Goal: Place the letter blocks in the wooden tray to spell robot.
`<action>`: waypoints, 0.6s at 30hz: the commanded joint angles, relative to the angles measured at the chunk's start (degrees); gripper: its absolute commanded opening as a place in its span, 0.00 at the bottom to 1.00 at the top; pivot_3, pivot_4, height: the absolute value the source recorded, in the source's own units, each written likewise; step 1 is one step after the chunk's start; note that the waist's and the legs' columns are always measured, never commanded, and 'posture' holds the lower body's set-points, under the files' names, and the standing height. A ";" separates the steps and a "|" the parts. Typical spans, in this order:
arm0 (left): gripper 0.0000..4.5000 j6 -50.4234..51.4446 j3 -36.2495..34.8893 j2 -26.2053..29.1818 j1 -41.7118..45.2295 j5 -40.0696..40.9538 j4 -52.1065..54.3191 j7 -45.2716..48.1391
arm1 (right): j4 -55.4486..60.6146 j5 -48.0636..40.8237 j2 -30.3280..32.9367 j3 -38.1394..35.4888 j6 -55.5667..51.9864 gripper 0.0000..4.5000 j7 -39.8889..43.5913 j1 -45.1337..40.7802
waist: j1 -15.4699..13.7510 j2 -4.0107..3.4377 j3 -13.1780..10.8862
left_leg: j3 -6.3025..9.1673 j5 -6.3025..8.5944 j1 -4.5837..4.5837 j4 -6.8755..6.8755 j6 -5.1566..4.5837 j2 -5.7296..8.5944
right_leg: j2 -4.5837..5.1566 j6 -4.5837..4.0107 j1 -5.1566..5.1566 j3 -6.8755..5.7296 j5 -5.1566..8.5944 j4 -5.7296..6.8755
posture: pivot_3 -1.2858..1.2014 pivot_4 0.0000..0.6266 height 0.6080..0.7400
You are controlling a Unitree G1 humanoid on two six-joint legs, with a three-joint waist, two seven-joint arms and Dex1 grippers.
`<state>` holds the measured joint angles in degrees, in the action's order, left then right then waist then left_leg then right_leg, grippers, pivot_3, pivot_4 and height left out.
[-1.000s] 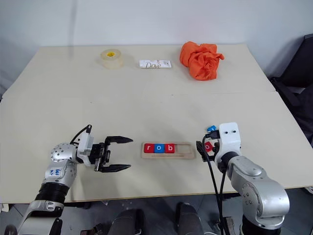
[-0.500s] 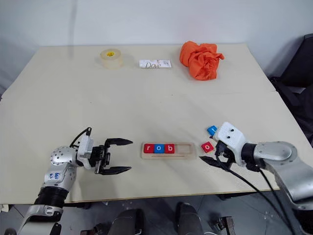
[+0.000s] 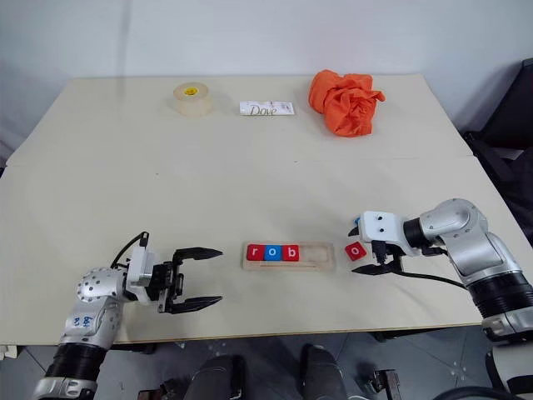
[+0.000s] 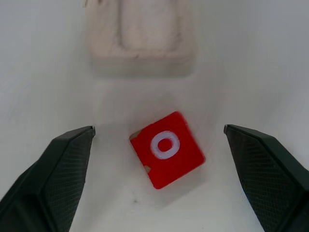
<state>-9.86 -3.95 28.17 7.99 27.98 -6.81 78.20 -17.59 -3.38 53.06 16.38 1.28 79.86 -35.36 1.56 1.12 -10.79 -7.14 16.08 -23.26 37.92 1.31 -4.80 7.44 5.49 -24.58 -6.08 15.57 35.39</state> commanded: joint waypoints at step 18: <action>1.00 0.26 -1.05 0.99 -0.95 1.47 3.87 -1.86 | 11.65 -4.77 -2.52 -5.46 -19.41 0.32 0.58 -1.99 | -0.06 -0.01 0.00 | 0.05 -0.04 0.04 0.12 0.09 -0.03 | 0.02 -0.06 -0.03 0.01 0.01 0.24 | 0.52 0.24 1.00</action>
<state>-9.38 -4.54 28.41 6.43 28.10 -3.21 75.53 -13.23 -4.16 50.30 14.52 -10.79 81.80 -37.79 1.49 1.11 -10.78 -7.07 16.06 -23.22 38.03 1.43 -4.84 7.45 5.41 -24.63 -6.08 15.60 35.64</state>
